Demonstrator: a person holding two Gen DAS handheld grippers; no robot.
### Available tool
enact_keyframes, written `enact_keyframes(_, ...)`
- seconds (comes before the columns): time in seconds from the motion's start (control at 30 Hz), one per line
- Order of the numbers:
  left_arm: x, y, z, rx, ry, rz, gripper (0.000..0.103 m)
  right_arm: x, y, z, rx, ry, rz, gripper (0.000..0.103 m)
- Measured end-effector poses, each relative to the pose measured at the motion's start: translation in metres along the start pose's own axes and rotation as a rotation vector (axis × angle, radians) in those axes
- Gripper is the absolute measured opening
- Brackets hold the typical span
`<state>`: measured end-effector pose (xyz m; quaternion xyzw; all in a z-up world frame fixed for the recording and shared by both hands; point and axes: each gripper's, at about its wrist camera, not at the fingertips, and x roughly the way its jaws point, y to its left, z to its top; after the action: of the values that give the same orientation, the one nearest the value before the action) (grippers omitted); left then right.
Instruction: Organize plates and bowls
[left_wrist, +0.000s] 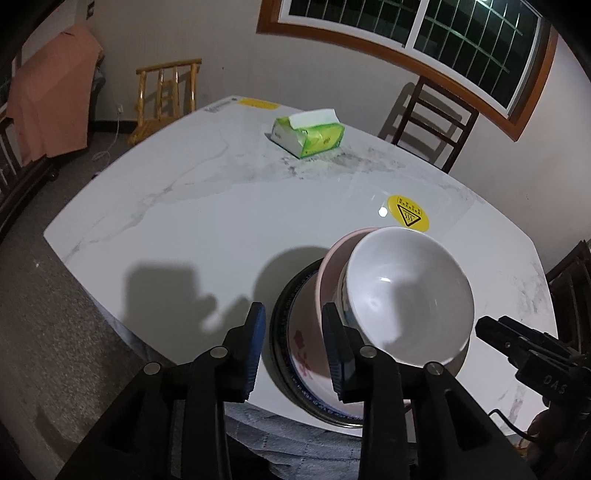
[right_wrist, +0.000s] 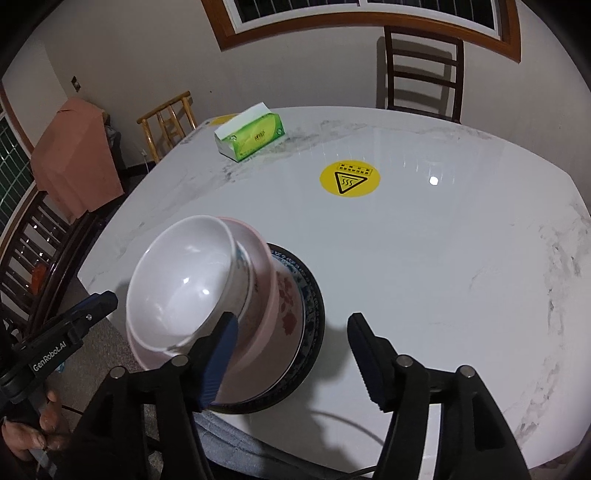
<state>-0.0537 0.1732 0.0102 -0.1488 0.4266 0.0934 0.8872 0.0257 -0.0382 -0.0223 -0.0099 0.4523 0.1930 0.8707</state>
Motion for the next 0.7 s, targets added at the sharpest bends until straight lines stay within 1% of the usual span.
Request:
enact_keyframes(0.07, -0.005, -0.001, -0.004, 0.003, -0.011, 0.001, 0.035, -0.003, 0.002, -0.004, -0.005, -0.001, 0.016, 0.069)
enact_keyframes(0.1, -0.007, -0.001, -0.006, 0.008, -0.017, 0.003, 0.039, -0.006, 0.004, -0.007, -0.012, -0.001, 0.020, 0.072)
enact_keyframes(0.13, -0.010, -0.003, -0.008, 0.019, -0.024, 0.008, 0.040, -0.007, 0.006, -0.009, -0.018, -0.003, 0.021, 0.075)
enact_keyframes(0.2, -0.014, -0.007, -0.013, 0.036, -0.039, 0.014, 0.042, -0.011, 0.009, -0.014, -0.033, -0.012, 0.020, 0.077)
enact_keyframes(0.27, -0.019, -0.010, -0.016, 0.046, -0.051, 0.012, 0.044, -0.014, 0.012, -0.019, -0.045, -0.021, 0.013, 0.078)
enact_keyframes(0.4, -0.026, -0.020, -0.025, 0.083, -0.071, 0.034, 0.051, -0.020, 0.014, -0.028, -0.077, -0.043, -0.019, 0.079)
enact_keyframes(0.57, -0.027, -0.031, -0.032, 0.107, -0.067, 0.029, 0.055, -0.025, 0.015, -0.038, -0.079, -0.049, -0.012, 0.080)
enact_keyframes(0.7, -0.027, -0.037, -0.037, 0.116, -0.062, 0.017, 0.055, -0.029, 0.014, -0.046, -0.082, -0.058, -0.021, 0.084)
